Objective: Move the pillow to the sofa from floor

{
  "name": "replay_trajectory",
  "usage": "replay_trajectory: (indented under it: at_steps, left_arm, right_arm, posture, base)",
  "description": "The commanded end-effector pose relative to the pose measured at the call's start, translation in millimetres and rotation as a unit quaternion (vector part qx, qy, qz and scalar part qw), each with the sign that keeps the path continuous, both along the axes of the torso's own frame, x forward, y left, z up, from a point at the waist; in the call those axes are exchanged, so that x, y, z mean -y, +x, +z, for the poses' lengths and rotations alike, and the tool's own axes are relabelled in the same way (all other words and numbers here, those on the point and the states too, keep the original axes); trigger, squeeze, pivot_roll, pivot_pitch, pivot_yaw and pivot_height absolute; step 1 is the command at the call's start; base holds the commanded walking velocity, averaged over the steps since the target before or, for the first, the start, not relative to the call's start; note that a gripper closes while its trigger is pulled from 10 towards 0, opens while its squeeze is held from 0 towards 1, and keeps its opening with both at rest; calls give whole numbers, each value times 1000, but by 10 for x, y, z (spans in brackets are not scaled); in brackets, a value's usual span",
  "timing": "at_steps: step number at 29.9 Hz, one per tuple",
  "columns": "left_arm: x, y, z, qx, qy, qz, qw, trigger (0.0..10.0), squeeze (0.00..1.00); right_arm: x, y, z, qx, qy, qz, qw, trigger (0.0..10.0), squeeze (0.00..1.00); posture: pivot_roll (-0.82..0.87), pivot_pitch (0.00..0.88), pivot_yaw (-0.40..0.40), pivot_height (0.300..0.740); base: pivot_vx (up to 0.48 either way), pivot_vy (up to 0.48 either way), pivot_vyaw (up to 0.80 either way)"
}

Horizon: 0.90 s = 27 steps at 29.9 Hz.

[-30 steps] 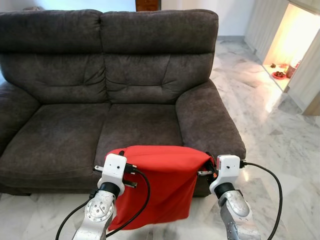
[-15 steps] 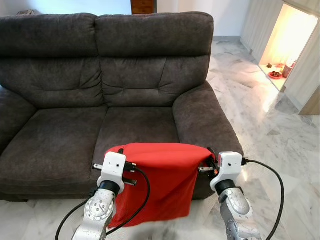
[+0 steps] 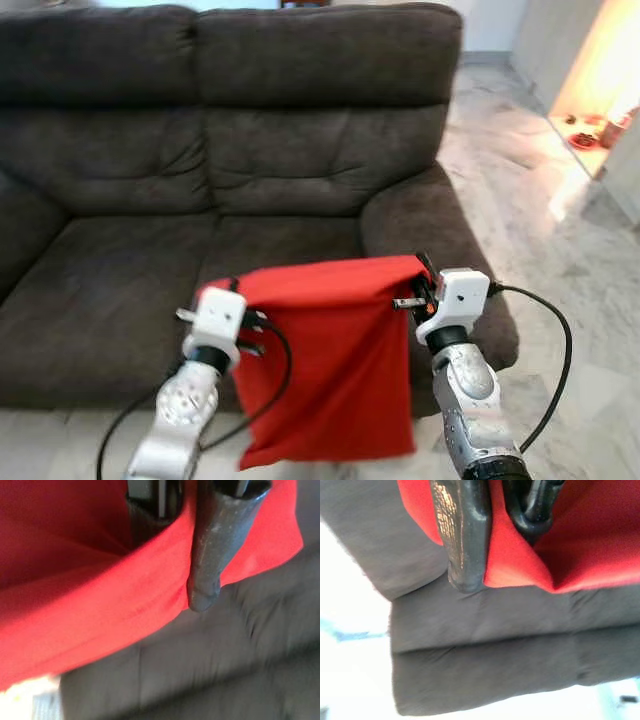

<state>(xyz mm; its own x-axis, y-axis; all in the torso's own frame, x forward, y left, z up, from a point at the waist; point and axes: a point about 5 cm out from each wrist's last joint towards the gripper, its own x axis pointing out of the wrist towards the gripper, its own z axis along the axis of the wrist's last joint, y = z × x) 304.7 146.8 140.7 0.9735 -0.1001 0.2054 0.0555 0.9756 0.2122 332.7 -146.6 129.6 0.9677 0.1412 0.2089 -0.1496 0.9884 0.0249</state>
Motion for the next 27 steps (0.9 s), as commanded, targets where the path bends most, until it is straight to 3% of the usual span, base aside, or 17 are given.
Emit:
replay_trajectory:
  at_steps: [1, 7, 11, 18, 23, 27]
  left_arm:
    - [-91, 11, 327, 70, -6, 26, 997, 10000, 0]
    - [-199, 72, 646, 114, -5, 38, 993, 10000, 0]
    - [-246, 94, 843, 141, -11, 47, 989, 10000, 0]
    - [-219, 88, 909, 148, -11, 43, 988, 10000, 0]
    - [-223, 73, 878, 144, -14, 49, 988, 10000, 0]
    - [-254, 73, 852, 140, -15, 60, 988, 10000, 0]
  right_arm:
    - [156, 61, 395, 80, 9, -32, 996, 10000, 0]
    - [149, 130, 778, 140, 10, -29, 990, 10000, 0]
    - [121, 150, 919, 160, 8, -14, 987, 10000, 0]
    - [39, 148, 819, 140, -12, 18, 990, 10000, 0]
    - [-94, 110, 767, 137, -64, 68, 986, 10000, 0]
    - [-107, 110, 677, 123, -86, 83, 985, 10000, 0]
  posture:
    - [51, 98, 40, 740]
    - [46, 91, 41, 740]
    - [46, 85, 42, 740]
    - [48, 85, 43, 740]
    - [43, 86, 43, 740]
    - [47, 88, 42, 740]
  base:
    - [480, 0, 0]
    - [480, 0, 0]
    - [480, 0, 0]
    - [480, 0, 0]
    - [480, 0, 0]
    - [422, 0, 678]
